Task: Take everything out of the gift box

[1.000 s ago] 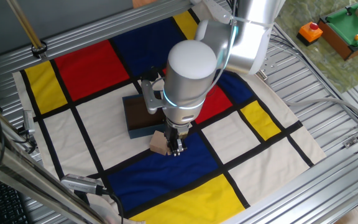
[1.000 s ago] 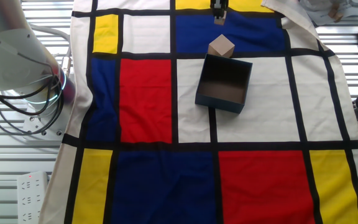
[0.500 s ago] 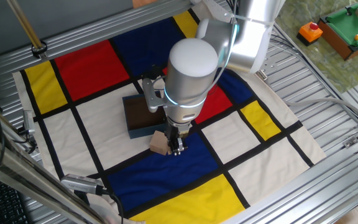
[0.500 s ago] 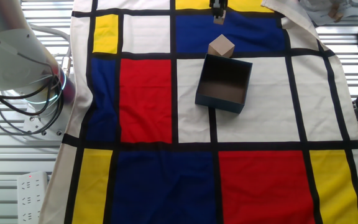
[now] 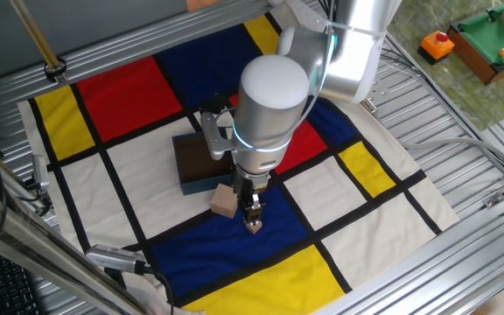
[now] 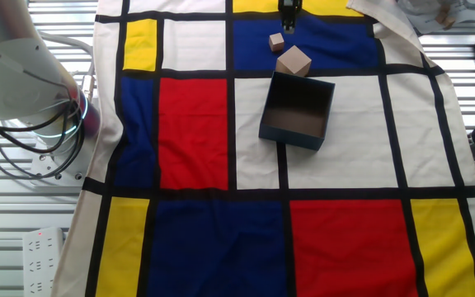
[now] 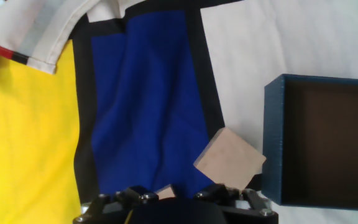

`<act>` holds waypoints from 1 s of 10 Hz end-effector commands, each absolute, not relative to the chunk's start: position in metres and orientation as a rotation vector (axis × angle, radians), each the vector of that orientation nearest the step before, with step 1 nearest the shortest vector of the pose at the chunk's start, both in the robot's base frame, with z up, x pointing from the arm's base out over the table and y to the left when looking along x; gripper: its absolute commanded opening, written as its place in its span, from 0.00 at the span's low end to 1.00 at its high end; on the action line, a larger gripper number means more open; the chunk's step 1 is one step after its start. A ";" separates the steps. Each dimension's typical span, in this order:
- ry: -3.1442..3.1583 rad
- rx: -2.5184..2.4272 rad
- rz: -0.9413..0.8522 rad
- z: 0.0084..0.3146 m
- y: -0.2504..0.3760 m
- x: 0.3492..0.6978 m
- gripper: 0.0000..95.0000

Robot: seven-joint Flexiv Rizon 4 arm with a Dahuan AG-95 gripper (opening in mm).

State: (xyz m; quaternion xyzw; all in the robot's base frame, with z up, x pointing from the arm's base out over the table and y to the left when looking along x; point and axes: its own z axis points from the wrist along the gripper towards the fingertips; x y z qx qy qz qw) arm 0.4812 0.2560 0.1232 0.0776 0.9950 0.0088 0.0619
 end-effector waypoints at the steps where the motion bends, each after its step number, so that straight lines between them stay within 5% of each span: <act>1: 3.013 0.202 0.016 0.123 0.257 0.482 0.80; 2: 3.014 0.195 0.008 0.123 0.257 0.482 0.60; 10: 3.018 0.119 -0.061 0.121 0.252 0.481 0.60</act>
